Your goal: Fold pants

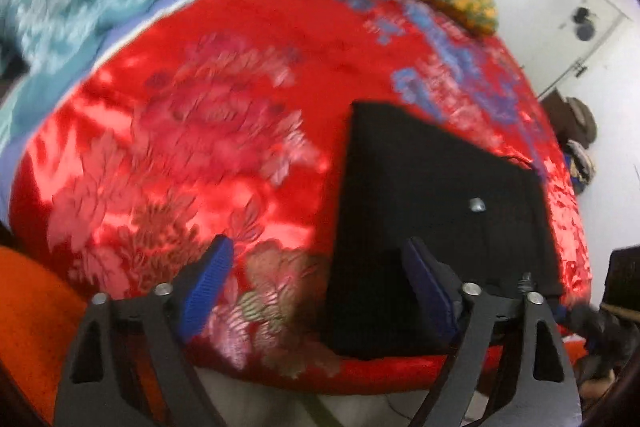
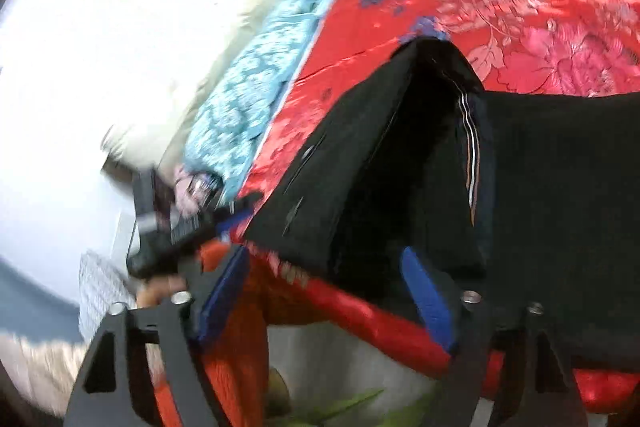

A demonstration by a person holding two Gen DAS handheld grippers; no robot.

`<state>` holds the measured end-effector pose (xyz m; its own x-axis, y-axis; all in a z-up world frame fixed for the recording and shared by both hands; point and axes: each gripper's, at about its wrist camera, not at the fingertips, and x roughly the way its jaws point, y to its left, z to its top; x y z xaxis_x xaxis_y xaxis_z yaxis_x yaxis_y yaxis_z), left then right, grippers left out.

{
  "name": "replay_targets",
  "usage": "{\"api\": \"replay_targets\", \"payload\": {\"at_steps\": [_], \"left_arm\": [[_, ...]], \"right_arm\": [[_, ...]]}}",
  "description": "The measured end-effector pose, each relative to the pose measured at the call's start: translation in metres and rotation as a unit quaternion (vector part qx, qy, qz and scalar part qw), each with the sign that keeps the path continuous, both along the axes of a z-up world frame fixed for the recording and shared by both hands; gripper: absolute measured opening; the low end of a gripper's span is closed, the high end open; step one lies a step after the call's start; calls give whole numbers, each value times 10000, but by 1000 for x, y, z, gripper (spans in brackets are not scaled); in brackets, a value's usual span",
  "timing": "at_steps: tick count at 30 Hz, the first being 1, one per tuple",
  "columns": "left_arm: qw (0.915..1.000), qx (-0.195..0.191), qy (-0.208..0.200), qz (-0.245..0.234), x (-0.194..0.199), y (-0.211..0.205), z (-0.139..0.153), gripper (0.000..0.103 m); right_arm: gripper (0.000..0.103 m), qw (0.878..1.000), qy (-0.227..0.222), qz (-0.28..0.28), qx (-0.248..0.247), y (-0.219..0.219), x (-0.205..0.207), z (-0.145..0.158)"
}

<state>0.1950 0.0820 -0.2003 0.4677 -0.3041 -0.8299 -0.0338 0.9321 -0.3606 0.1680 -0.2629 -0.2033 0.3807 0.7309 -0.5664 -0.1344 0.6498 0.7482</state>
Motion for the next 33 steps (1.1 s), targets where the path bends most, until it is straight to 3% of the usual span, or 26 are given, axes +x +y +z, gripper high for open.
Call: {"api": "replay_targets", "payload": {"at_steps": [1, 5, 8, 11, 12, 13, 15, 18, 22, 27, 29, 31, 33], "left_arm": [[10000, -66, -56, 6, 3, 1, 2, 82], [9980, 180, -593, -118, -3, 3, 22, 84], [9975, 205, -600, -319, -2, -6, 20, 84], [9964, 297, -594, -534, -1, -19, 19, 84], [9953, 377, -652, -617, -2, -23, 21, 84], [9945, 419, -689, -663, -3, -27, 21, 84], [9931, 494, -759, -747, -4, -33, 23, 84], [9935, 502, -701, -748, -3, -36, 18, 84], [9948, 458, -619, -666, 1, -35, 14, 84], [9949, 502, -579, -662, 2, -37, 11, 84], [9948, 521, -564, -669, 2, -37, 9, 84], [9950, 521, -549, -653, 2, -36, 9, 84], [9956, 485, -532, -604, 3, -33, 8, 84]], "right_arm": [[22, 10000, 6, -29, -46, 2, 7, 0], [17, 9993, -208, 95, -301, 7, 19, 23], [18, 9968, -85, -72, -797, -11, 21, 17], [26, 9965, 430, -257, -670, -29, 26, -8], [35, 9965, 504, -317, -594, -34, 28, -12], [55, 9963, 544, -461, -472, -42, 27, -13], [70, 9951, 517, -798, -268, -60, 26, -13], [70, 9933, 854, -766, -101, -75, 30, -25], [70, 9912, 1096, -670, -319, -80, 27, -39], [72, 9892, 1319, -501, 408, -68, 34, -57], [73, 9895, 1279, -458, 489, -62, 36, -54], [72, 9899, 1289, -430, 399, -60, 37, -52], [74, 9899, 1333, -492, -6, -61, 36, -50]]}}
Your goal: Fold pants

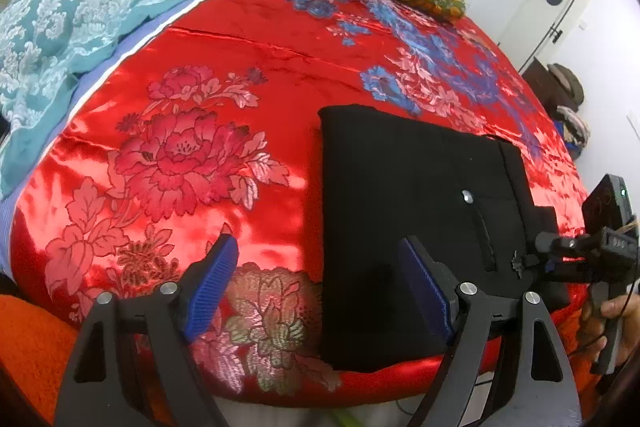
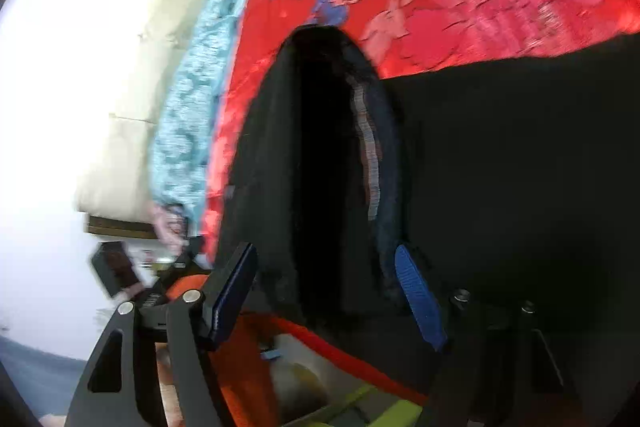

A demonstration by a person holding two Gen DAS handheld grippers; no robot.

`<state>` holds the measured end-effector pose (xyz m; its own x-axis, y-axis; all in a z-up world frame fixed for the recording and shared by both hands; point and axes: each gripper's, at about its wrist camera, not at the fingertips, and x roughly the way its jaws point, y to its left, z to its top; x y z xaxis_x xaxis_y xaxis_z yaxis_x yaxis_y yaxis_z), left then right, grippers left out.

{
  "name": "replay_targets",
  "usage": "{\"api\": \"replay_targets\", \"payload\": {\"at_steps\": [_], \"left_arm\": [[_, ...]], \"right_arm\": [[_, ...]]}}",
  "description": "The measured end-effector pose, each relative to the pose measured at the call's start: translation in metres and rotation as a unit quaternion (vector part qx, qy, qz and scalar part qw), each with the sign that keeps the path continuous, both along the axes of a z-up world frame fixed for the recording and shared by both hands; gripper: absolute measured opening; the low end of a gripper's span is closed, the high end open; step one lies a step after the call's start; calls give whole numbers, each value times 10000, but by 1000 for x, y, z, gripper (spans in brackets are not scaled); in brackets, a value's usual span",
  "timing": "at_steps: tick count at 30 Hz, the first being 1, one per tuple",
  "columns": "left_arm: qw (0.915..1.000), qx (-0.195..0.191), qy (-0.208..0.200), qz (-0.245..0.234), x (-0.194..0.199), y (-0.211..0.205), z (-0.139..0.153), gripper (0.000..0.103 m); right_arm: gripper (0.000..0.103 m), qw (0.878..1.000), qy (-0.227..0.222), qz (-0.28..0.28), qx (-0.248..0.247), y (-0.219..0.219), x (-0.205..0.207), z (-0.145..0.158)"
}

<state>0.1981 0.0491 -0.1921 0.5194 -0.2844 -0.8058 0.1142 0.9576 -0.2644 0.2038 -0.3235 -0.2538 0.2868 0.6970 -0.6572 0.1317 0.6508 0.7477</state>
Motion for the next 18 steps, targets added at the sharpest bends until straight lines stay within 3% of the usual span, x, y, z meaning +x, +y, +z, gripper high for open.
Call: {"api": "replay_targets", "payload": {"at_steps": [3, 7, 9, 11, 13, 18], "left_arm": [[9999, -114, 46, 116, 2, 7, -1, 84], [9991, -287, 166, 251, 5, 13, -5, 84], [9990, -311, 181, 271, 5, 13, -6, 84], [9991, -297, 168, 261, 5, 12, -5, 84], [9992, -274, 155, 245, 5, 11, -5, 84], [9990, -292, 145, 302, 5, 14, -5, 84]], "right_arm": [[79, 9997, 129, -196, 59, -6, -6, -2], [93, 9954, 317, -372, 830, -7, -5, -11], [94, 9970, 283, -190, 690, 2, -1, -6], [82, 9996, 93, 130, 253, 14, 4, 1], [34, 9991, 83, 367, -186, 20, 6, 5], [21, 9992, -242, 307, -111, 19, 1, 28]]}}
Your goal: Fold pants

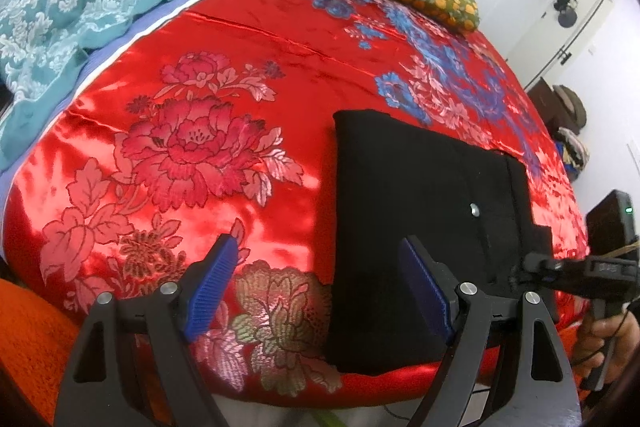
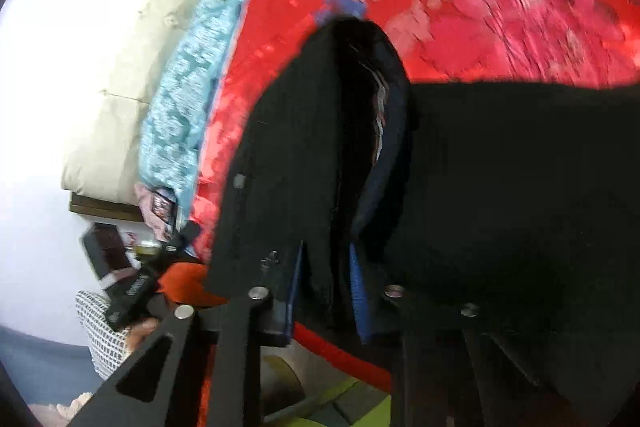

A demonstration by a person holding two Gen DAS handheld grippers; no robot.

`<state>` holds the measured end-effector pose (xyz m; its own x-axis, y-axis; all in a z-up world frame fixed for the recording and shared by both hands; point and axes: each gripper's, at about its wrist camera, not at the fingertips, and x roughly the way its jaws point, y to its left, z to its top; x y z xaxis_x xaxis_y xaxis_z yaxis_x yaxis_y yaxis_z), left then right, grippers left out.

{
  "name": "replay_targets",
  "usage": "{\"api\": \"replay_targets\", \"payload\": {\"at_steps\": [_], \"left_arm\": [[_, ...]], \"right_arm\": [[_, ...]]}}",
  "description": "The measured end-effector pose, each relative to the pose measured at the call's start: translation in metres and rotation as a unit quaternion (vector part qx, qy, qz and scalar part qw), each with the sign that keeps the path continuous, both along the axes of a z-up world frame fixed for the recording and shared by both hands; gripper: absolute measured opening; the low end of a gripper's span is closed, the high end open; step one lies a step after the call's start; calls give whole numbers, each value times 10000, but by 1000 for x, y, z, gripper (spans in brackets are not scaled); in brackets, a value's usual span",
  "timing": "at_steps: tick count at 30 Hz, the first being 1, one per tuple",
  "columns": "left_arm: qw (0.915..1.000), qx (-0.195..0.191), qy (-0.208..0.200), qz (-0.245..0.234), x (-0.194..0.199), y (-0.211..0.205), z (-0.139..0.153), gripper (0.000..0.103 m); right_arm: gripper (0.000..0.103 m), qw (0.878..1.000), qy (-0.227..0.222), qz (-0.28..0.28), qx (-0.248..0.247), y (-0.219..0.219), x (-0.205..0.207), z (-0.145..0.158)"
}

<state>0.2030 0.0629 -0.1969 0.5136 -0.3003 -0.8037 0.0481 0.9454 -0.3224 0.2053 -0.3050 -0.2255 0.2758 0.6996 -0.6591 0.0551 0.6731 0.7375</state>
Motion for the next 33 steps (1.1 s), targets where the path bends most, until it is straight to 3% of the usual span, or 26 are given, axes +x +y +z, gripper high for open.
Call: {"api": "replay_targets", "payload": {"at_steps": [4, 10, 15, 19, 23, 29, 33], "left_arm": [[9999, -60, -54, 100, 1, 4, 2, 84], [9998, -27, -189, 26, -2, 1, 6, 84], [9996, 65, -244, -115, -3, -6, 8, 84], [9993, 128, -257, -230, -4, -13, 8, 84], [9987, 205, -285, -361, -6, -20, 8, 84], [9963, 464, -362, -631, -12, -36, 9, 84], [9906, 766, -480, -1024, -22, -61, 13, 84]], "right_arm": [[18, 9981, -489, -92, 367, 0, 3, 38], [17, 9928, -1159, 153, 272, 4, -11, 104], [17, 9891, -1463, 26, 173, -29, -38, 140], [17, 9883, -1508, -213, -32, -70, -60, 152], [17, 9893, -1268, -654, -306, -117, -77, 132], [13, 9888, -149, -1401, -496, -180, -100, 27], [13, 9876, 36, -1504, -458, -181, -107, -5]]}}
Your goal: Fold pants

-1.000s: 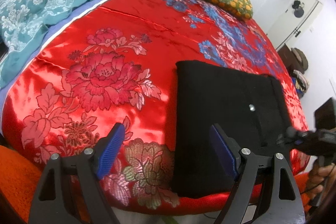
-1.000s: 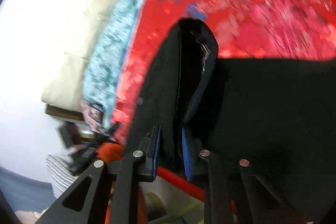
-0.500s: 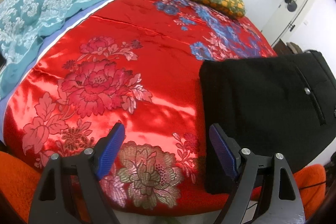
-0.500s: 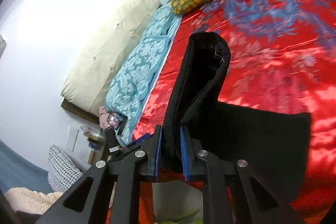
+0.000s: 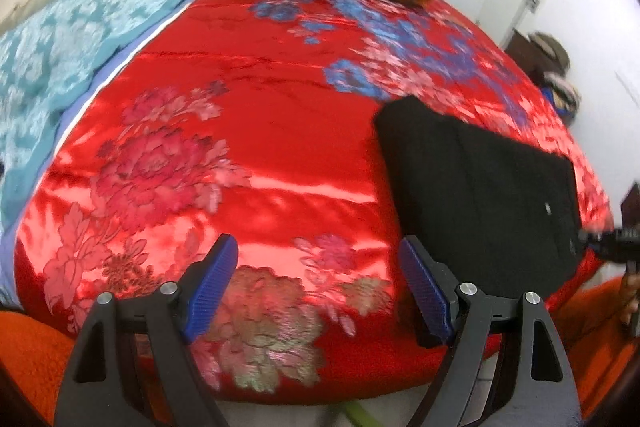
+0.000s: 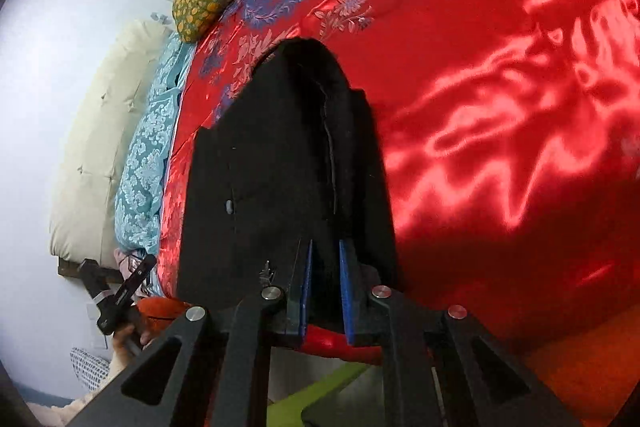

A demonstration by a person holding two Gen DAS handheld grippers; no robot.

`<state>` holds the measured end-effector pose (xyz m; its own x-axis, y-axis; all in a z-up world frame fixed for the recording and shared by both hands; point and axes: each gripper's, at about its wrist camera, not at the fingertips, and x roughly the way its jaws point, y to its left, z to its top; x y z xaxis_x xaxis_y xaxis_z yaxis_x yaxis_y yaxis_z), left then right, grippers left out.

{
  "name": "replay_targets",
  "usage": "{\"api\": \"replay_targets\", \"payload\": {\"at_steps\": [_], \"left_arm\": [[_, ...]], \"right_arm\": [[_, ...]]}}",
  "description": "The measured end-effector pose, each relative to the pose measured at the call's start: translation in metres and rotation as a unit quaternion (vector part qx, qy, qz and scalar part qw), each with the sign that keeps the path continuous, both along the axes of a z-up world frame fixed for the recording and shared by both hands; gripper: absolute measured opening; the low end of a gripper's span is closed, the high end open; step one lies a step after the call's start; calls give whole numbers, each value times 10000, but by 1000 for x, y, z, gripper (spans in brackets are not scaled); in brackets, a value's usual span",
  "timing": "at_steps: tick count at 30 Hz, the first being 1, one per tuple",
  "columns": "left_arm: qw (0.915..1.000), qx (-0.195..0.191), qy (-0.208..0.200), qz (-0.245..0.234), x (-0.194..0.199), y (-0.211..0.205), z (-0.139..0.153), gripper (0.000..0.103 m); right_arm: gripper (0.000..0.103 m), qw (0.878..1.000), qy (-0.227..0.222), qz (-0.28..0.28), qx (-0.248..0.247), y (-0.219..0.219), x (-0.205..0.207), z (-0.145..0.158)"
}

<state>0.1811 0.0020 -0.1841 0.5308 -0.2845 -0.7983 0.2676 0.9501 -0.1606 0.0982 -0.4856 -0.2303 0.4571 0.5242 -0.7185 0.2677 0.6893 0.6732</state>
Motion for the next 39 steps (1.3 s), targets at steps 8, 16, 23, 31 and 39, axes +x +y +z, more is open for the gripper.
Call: {"api": "replay_targets", "payload": {"at_steps": [8, 16, 23, 31, 39], "left_arm": [[9926, 430, -344, -1086, -12, -80, 7, 84], [9770, 1202, -161, -1754, -26, -144, -32, 88], [9803, 863, 263, -1758, -27, -122, -29, 92], [9951, 150, 231, -948, 95, -118, 9, 92], [9905, 1081, 797, -302, 189, -154, -66, 85]], "right_arm": [[44, 9850, -484, 332, -1624, 14, 3, 52], [44, 9403, -1458, 1710, -2554, 93, 21, 81], [44, 9370, -923, 1991, -2719, 105, 0, 26], [44, 9316, -1498, 1943, -2683, 93, 55, 92], [37, 9460, -1016, 2189, -2166, 92, 121, 20]]}}
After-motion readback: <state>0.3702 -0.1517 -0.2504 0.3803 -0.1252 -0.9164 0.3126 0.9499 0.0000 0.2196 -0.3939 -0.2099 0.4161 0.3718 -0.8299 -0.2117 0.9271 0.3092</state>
